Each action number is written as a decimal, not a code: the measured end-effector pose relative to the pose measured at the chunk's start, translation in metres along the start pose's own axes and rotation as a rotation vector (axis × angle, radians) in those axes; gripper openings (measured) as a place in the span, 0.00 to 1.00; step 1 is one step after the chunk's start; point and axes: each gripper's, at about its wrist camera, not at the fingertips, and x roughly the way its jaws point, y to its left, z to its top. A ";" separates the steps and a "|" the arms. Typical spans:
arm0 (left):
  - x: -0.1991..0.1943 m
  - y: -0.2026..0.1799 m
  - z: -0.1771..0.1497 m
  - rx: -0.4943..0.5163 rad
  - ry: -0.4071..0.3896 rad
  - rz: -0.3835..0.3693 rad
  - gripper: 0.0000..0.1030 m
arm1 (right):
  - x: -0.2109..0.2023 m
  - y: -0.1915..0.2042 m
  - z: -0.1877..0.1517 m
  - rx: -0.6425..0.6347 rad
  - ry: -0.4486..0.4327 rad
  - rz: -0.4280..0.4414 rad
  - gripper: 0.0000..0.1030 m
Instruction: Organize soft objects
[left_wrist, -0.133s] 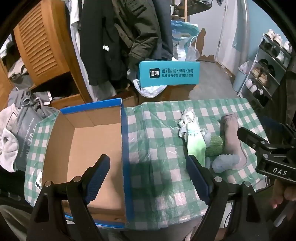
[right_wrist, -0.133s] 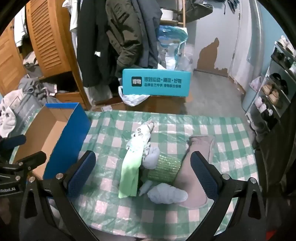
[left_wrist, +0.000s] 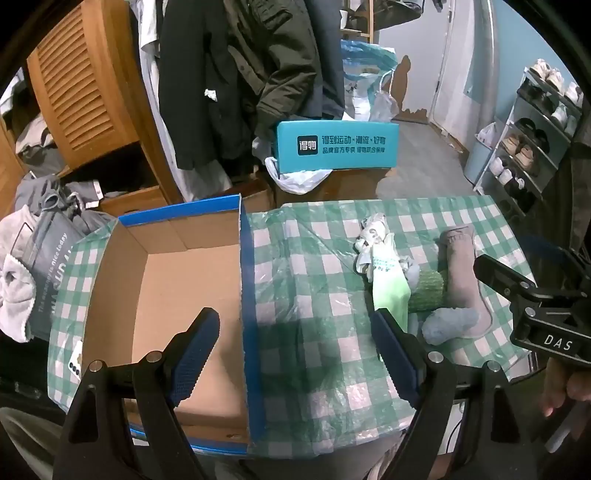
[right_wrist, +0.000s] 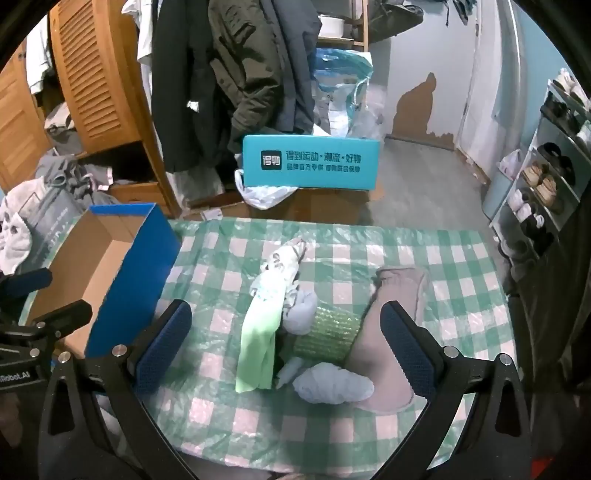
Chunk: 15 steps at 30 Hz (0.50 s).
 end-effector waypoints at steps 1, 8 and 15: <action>0.000 0.000 0.000 0.000 0.000 0.000 0.83 | 0.001 -0.001 0.000 0.008 0.007 0.007 0.98; -0.001 -0.001 -0.001 0.004 0.001 -0.003 0.83 | 0.001 -0.001 0.000 0.006 0.007 -0.003 0.98; 0.006 -0.006 -0.004 0.006 0.002 -0.002 0.83 | 0.002 -0.003 -0.001 0.003 0.010 -0.009 0.98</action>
